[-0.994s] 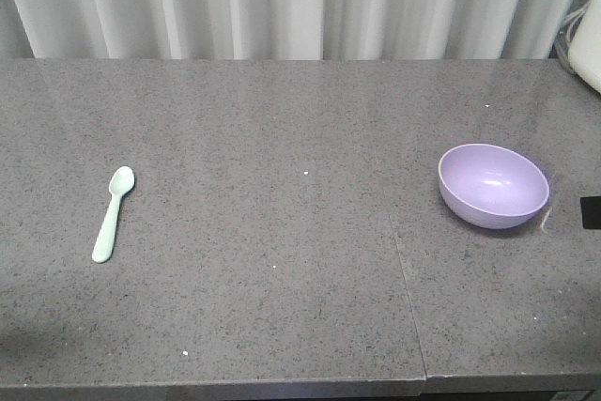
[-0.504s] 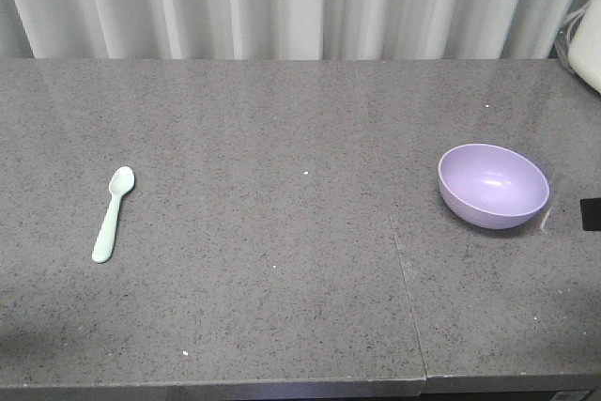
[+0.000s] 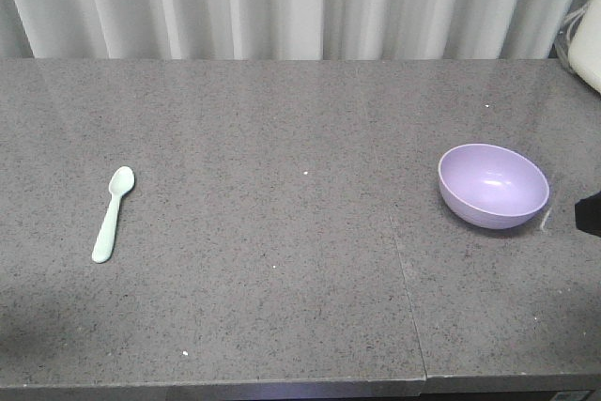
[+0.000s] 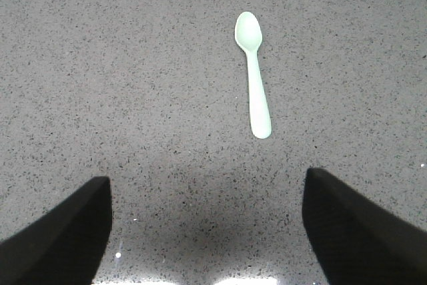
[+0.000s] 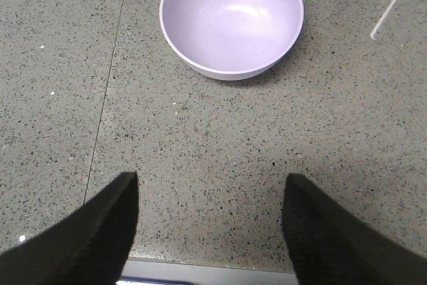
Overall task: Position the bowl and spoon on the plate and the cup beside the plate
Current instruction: 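Lower the left gripper onto the pale green spoon handle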
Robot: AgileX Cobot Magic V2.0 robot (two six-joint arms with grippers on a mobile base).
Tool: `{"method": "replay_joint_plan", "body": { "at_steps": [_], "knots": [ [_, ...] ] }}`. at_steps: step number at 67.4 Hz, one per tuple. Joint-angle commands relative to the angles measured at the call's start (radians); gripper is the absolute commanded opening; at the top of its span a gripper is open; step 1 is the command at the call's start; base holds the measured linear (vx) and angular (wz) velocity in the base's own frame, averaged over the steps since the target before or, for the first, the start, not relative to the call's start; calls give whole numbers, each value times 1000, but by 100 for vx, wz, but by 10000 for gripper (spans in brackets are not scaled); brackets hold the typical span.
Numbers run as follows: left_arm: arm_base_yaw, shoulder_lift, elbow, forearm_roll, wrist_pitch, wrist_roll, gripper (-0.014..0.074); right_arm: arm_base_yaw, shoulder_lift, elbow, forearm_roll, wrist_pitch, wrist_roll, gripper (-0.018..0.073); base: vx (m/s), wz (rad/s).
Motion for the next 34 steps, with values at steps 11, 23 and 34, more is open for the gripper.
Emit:
{"method": "replay_joint_plan", "body": {
  "at_steps": [11,23,34],
  "knots": [
    [-3,23,-33,-55,-52,12,586,-4,-7,-33,-11,-49,-6,490,0,0],
    [-31,115,-33,-100,-47,21,584,-4,-7,-33,-11,-52,-6,490,0,0],
    [-88,227,-47,-103,-72,20,570,-4,-7,-33,-11,-52,-6,490,0,0]
  ]
}}
